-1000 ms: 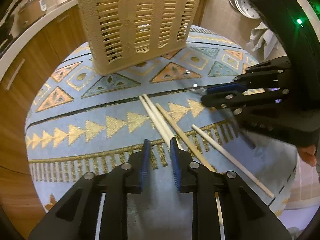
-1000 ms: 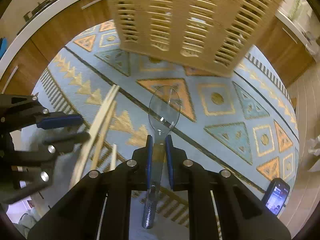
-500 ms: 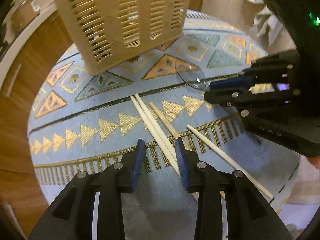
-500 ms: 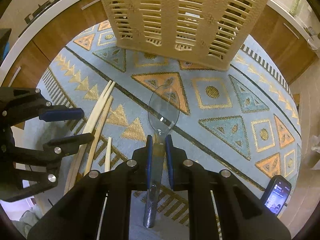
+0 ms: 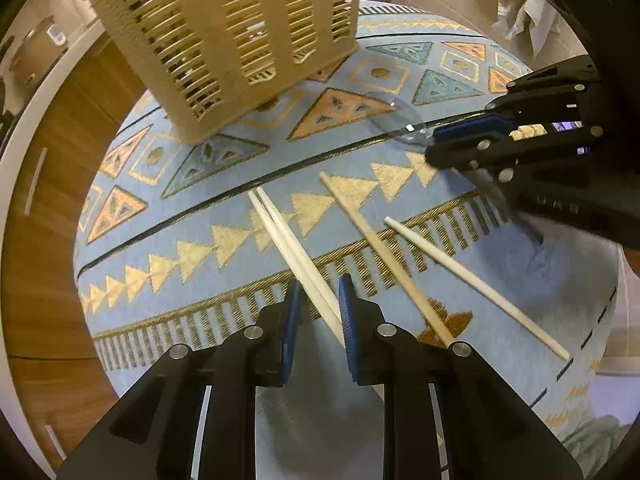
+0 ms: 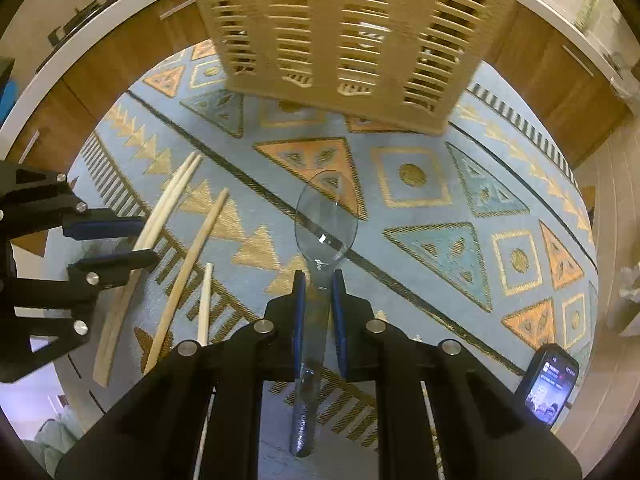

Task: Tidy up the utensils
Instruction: 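Grasp a wooden chopstick with the left tool while the right grasps a clear spoon, then carry the chopstick and clear spoon up over the beige basket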

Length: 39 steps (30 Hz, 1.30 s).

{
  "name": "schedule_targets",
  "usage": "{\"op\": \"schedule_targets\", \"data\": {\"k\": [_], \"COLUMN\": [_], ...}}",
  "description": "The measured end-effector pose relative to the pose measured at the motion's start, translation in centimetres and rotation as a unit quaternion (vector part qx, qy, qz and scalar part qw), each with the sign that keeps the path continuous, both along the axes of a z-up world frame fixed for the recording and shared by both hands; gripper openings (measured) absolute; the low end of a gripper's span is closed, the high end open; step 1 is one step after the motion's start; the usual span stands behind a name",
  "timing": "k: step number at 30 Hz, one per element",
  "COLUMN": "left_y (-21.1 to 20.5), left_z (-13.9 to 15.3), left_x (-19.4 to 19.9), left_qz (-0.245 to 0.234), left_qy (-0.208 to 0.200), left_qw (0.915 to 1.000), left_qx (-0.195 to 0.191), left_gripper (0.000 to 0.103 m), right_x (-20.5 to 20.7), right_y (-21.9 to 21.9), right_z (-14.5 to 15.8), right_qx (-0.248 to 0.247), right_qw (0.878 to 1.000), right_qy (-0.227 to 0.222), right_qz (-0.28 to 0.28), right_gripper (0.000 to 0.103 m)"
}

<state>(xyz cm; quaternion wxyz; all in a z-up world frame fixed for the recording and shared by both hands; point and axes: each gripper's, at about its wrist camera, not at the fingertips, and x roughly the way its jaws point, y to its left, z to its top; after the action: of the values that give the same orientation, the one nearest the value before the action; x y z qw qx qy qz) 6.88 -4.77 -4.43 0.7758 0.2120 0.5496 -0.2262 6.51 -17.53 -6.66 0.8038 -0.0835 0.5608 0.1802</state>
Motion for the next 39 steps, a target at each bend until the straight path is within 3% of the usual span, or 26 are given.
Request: {"op": "schedule_targets", "data": {"k": [9,14,18,21,24,25,26,30,34,39], "left_y": [2.7,2.9,2.1,0.4,-0.1,-0.1,-0.4,-0.1,1.8,2.5], "left_z": [0.0,-0.3,-0.3,-0.6,-0.8,-0.8,-0.9,-0.7,0.2,4.3], "left_x": [1.6,3.6,4.3,4.8,5.2,5.1,5.1,4.4,3.1,0.8], "left_qz": [0.024,0.048,0.049,0.028,0.026,0.029,0.033,0.049,0.067,0.067], "left_qy": [0.010,0.031,0.040,0.058,0.069,0.066,0.055,0.032,0.016,-0.060], "left_qw": [0.9996,0.9978,0.9979,0.9976,0.9966,0.9967,0.9968,0.9980,0.9972,0.9902], "left_qx": [-0.008,-0.033,-0.016,0.025,0.037,0.039,0.047,0.022,-0.030,-0.107], "left_gripper": [0.020,0.028,0.029,0.030,0.025,0.014,0.013,0.010,0.009,0.009], "right_x": [0.5,1.8,2.8,3.3,3.7,3.6,3.5,2.7,1.7,-0.2], "right_y": [-0.8,-1.4,-1.3,-0.7,0.0,0.1,0.4,0.3,-0.1,-1.1], "right_z": [0.0,0.2,0.3,0.3,0.5,0.5,0.5,0.7,2.0,4.9], "right_qx": [0.000,0.027,0.019,0.005,-0.007,-0.011,-0.011,0.003,0.033,0.074], "right_qw": [1.000,0.999,0.998,0.998,0.998,0.998,0.998,0.999,0.999,0.996], "right_qy": [0.008,0.031,0.048,0.057,0.057,0.051,0.048,0.037,0.007,-0.048], "right_qz": [-0.016,-0.031,-0.030,-0.030,-0.029,-0.027,-0.028,-0.024,-0.010,0.000], "right_gripper": [0.011,0.012,0.012,0.012,0.011,0.011,0.010,0.010,0.010,0.010]}}
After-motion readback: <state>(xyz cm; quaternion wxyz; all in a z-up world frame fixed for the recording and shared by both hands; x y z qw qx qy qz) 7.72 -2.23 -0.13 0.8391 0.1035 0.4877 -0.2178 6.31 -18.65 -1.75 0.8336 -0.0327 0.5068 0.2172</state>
